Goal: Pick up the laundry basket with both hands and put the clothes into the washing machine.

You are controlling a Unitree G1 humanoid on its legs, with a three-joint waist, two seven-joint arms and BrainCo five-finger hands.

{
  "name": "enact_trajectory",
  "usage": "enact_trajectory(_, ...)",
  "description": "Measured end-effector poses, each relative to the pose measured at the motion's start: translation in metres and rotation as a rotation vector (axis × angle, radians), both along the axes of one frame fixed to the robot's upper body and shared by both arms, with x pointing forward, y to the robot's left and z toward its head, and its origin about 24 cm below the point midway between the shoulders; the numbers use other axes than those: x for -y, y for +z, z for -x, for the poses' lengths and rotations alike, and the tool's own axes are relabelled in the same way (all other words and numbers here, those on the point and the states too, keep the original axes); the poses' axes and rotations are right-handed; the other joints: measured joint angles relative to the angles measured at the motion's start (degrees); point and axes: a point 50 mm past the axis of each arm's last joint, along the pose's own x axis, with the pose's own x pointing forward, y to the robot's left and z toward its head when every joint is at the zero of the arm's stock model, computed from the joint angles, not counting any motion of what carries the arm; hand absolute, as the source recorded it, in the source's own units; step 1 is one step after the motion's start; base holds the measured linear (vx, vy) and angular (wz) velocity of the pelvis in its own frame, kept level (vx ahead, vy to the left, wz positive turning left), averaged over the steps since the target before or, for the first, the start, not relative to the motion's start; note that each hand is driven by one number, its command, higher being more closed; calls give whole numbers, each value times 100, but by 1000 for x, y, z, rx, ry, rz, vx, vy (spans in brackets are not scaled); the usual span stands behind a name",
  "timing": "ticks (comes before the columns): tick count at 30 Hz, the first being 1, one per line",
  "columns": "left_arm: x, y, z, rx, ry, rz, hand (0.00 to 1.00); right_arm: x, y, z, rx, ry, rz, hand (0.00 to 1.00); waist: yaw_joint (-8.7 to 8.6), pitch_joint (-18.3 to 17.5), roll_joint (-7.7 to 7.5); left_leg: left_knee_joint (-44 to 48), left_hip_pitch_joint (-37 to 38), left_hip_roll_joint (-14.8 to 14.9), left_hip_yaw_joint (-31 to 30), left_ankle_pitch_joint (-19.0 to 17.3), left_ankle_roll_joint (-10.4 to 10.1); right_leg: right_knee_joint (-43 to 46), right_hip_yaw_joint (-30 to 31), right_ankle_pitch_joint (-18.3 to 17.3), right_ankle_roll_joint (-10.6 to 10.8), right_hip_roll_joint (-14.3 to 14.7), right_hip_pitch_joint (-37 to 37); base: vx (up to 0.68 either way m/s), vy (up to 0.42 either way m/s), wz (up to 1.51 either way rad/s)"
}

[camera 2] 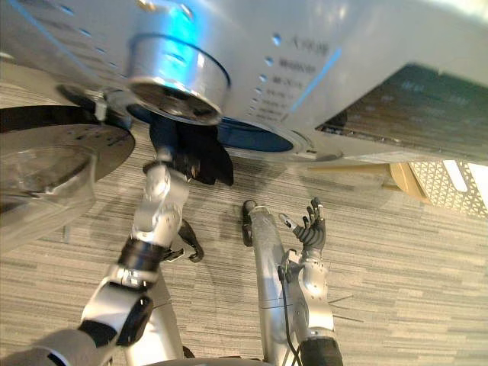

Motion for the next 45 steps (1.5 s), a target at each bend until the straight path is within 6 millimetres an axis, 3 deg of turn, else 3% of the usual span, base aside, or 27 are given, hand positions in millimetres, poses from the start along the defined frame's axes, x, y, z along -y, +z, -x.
enact_trajectory(4, -22, 75, -4, 198, 49, 29, 100, 0, -1, 7, 8, 0, -10, 0, -194, 108, -162, 387, -247, 240, -119, -138, -44, 244, -25, 49, -65, 206, -264, -30, -41, -30)
enact_trajectory(5, -25, 85, -4, 227, 57, 33, 100, 0, -1, 7, 10, 1, -10, 0, -202, 123, -184, 440, -274, 276, -146, -161, -54, 274, -35, 53, -72, 228, -291, -20, -41, -28)
enact_trajectory(10, -47, 178, 11, 454, 128, -11, 100, 0, 13, 7, 92, 43, -24, 0, -339, 298, -224, 768, -636, 396, -285, -227, -42, 514, -118, 59, -80, 296, -624, -16, -29, -12)
enact_trajectory(15, -53, 206, 28, 584, 240, -148, 100, 4, 18, 13, 128, 71, -38, 0, -361, 380, -261, 834, -931, 445, -270, -224, -37, 527, -129, 133, -46, 301, -933, -11, -15, -8)
enact_trajectory(19, -58, 210, 30, 603, 317, -270, 100, 6, 21, 18, 167, 85, -58, 0, -379, 380, -262, 839, -1038, 454, -243, -225, -36, 482, -135, 163, -14, 228, -1044, -10, 4, -8)
enact_trajectory(20, -59, 213, 28, 601, 346, -299, 0, 9, 23, 21, 184, 77, -57, 0, -367, 380, -262, 805, -1056, 455, -188, -240, -62, 427, -182, 207, -39, 97, -1080, -12, 24, -8)
enact_trajectory(22, -61, 216, 30, 606, 377, -330, 0, 10, 23, 25, 190, 85, -58, 0, -380, 380, -263, 746, -1097, 460, -136, -252, -40, 328, -217, 274, -40, -2, -1120, -15, 29, -11)
enact_trajectory(24, -59, 225, 30, 609, 479, -469, 0, 13, 22, 31, 188, 77, -57, 0, -387, 380, -263, 707, -1190, 458, -122, -251, -33, 230, -272, 301, -21, -100, -1183, -28, 28, -12)
enact_trajectory(26, -48, 233, 29, 627, 607, -717, 0, 14, 20, 35, 184, 74, -71, 0, -397, 386, -273, 700, -1260, 461, -108, -249, -26, 187, -315, 337, 27, -190, -1223, -31, 19, -3)
enact_trajectory(27, -35, 241, 30, 661, 729, -949, 0, 15, 21, 35, 192, 73, -69, 0, -410, 391, -282, 698, -1260, 461, -72, -234, 4, 180, -314, 353, 44, -237, -1231, -18, 9, -4)
enact_trajectory(30, -17, 250, 29, 707, 941, -1318, 0, 15, 26, 35, 220, 70, -65, 0, -434, 390, -282, 707, -1257, 454, -40, -228, 21, 153, -338, 487, 42, -317, -1227, -7, 4, -2)
enact_trajectory(32, -14, 247, 18, 651, 998, -1479, 0, 15, 30, 35, 238, 68, -62, 0, -429, 391, -284, 704, -1256, 454, -31, -217, 41, 147, -342, 506, 65, -330, -1227, 0, 0, 0)
enact_trajectory(34, -18, 230, -6, 476, 996, -1660, 0, 15, 30, 34, 236, 71, -64, 0, -428, 394, -289, 704, -1257, 453, -30, -217, 41, 148, -343, 522, 92, -334, -1226, 0, 0, 0)
enact_trajectory(37, -24, 207, -27, 280, 916, -1789, 0, 14, 29, 34, 231, 86, -72, 0, -435, 395, -290, 706, -1257, 452, -30, -212, 48, 152, -343, 530, 106, -338, -1222, 0, 0, 0)
enact_trajectory(39, -22, 198, -31, 242, 868, -1815, 0, 13, 28, 33, 225, 104, -72, 0, -428, 397, -294, 706, -1257, 447, -30, -212, 48, 158, -347, 530, 106, -350, -1219, -10, -1, 2)
enact_trajectory(45, -16, 197, -32, 234, 779, -1716, 0, 8, 27, 32, 209, 154, -69, 0, -421, 397, -295, 705, -1256, 351, -85, -149, 121, 221, -414, 500, 71, -477, -1163, -17, -1, 9)
